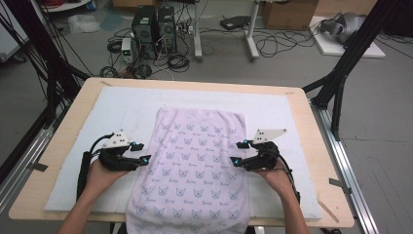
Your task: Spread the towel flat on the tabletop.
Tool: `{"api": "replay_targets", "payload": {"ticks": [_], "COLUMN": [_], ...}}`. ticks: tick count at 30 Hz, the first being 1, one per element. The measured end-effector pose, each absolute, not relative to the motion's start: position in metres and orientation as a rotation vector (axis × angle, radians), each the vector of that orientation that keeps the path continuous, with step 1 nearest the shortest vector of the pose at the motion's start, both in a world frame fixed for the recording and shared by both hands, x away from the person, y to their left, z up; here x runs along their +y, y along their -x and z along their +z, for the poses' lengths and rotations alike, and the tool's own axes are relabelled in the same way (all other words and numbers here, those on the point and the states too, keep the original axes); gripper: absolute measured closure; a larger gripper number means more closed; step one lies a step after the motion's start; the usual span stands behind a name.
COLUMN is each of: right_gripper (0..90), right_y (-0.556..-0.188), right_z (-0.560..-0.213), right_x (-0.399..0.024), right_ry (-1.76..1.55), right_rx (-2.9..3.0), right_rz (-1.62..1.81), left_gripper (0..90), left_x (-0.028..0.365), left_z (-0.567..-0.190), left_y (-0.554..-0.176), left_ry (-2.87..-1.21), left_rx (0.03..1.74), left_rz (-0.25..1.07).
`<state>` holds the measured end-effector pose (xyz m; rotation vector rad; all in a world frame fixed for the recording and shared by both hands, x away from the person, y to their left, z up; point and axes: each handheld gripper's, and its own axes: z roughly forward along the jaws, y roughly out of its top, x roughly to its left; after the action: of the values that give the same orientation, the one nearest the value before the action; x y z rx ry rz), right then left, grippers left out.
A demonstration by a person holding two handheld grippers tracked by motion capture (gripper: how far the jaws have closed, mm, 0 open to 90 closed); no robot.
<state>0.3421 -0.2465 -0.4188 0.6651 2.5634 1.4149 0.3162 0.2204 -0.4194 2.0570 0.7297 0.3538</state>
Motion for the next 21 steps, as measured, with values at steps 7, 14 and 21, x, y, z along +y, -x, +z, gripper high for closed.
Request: {"api": "replay_targets", "payload": {"ticks": [7,14,21], "right_gripper": [31.9,30.7,30.4], "right_y": [-0.3394,-0.3393,-0.3382], "right_z": [-0.4189,-0.4194,-0.4186], "right_x": [-0.2413,-0.2404,-0.2396], "right_ry": [-0.651,-0.657,-0.645], "right_rx": [2.579,2.584,2.584], "right_rz": [1.391,1.384,1.381], "left_gripper": [44.6,44.3,44.2], "left_x": [0.2223,0.2231,0.2217], "left_z": [-0.4195,-0.4199,-0.42], "left_y": [-0.3161,-0.3164,-0.316], "left_ry": [-2.047,-2.052,-2.054], "left_rx": [0.722,0.718,0.708], "left_rz": [0.346,0.345,0.343]}}
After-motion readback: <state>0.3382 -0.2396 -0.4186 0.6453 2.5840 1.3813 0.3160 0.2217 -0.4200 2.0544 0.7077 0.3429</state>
